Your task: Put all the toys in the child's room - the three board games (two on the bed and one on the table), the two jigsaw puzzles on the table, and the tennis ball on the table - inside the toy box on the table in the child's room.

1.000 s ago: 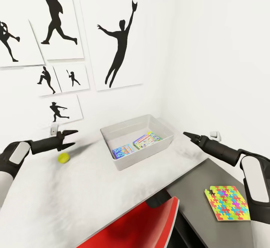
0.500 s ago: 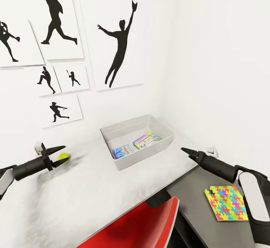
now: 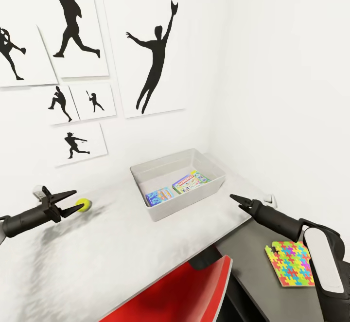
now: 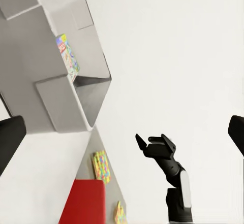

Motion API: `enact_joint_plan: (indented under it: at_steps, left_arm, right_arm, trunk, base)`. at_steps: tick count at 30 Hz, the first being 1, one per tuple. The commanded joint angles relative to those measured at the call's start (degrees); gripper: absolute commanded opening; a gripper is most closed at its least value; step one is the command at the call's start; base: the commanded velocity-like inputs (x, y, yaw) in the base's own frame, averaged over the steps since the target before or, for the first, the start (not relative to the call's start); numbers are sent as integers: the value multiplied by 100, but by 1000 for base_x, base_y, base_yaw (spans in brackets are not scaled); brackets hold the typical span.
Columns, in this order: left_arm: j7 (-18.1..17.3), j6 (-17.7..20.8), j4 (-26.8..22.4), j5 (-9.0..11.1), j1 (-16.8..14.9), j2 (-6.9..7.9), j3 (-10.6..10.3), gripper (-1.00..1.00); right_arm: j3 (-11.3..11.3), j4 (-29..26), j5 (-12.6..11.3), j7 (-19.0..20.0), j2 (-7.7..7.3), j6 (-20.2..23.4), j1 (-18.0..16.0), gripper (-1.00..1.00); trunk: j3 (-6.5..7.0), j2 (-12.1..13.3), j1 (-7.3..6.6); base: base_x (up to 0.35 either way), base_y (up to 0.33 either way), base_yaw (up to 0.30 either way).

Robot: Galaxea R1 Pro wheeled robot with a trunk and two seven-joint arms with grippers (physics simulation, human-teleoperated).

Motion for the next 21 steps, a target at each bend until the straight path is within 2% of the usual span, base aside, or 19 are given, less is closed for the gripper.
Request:
enact_joint_plan:
  at_steps: [1,9,12,18,21]
  left_arm:
    - [-24,43,-6,8,2,4,-2,100]
    - [-78,50,-57,5,36,11,-5,100]
    - [-83,54,-91,6,39,6,-38,100]
    - [-86,54,-167,7,40,11,-388,100]
    - [-86,54,-269,7,41,13,-490,100]
  right_arm:
    - [-15,2,54,68,1,24,-5,100]
    - [-86,22,66,308,-11,23,-3,100]
    - [-105,26,69,362,-7,15,4,100]
    - [-117,27,67,396,1,11,38,100]
    - [-118,23,64,411,2,10,50,100]
  trunk:
    - [-6,-4,0]
    - [2,-4,0]
    - [63,116,-66]
    - [191,357,-197]
    - [264,477,-263]
  base:
    - [0,0,0]
    - [0,0,0]
    - [0,0,0]
    - [0,0,0]
    - [0,0,0]
